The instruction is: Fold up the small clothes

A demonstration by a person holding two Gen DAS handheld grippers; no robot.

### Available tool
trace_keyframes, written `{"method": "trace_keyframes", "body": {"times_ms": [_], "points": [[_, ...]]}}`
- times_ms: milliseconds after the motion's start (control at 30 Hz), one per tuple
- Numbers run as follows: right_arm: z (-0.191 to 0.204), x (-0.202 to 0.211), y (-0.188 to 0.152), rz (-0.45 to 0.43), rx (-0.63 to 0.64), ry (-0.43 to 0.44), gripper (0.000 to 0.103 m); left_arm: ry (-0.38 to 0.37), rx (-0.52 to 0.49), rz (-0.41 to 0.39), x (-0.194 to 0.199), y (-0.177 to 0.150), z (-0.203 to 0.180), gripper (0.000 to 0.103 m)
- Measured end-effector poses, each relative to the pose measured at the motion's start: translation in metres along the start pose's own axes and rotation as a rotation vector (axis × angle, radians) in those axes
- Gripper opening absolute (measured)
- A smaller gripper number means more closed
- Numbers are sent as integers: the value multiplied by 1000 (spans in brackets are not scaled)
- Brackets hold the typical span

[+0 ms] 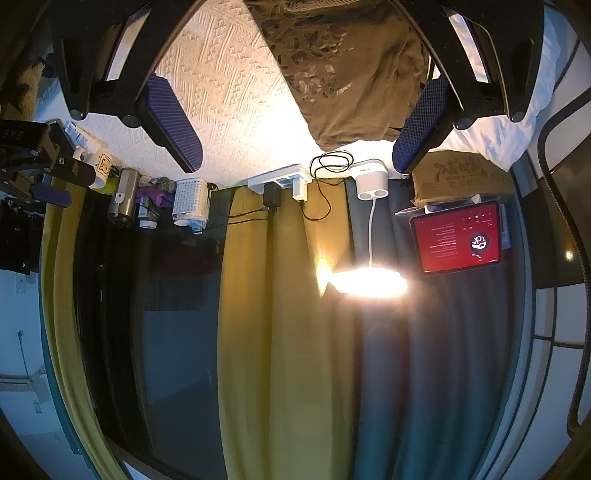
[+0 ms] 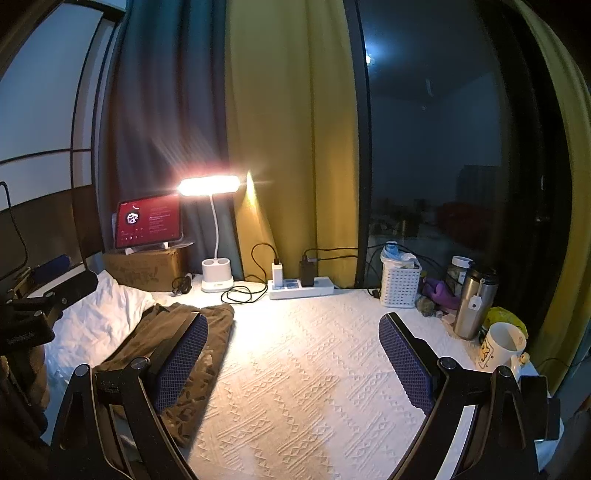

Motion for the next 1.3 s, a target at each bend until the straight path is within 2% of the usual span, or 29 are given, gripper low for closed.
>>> {"method": "trace_keyframes", "body": {"times_ms": [1300], "points": [[0, 0, 0, 5, 4, -8, 95, -7, -9, -2, 1, -2, -4, 101]]}}
Point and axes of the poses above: each gripper's, at about its wrist camera, not at the fingertips, and x roughly against the way its jaws point, z to its left, y to its top, the point moved 2 cm from there along -x, roughly the way its jaws point, and after that the axes turned 5 degrees about x, right-handed, at the moved point
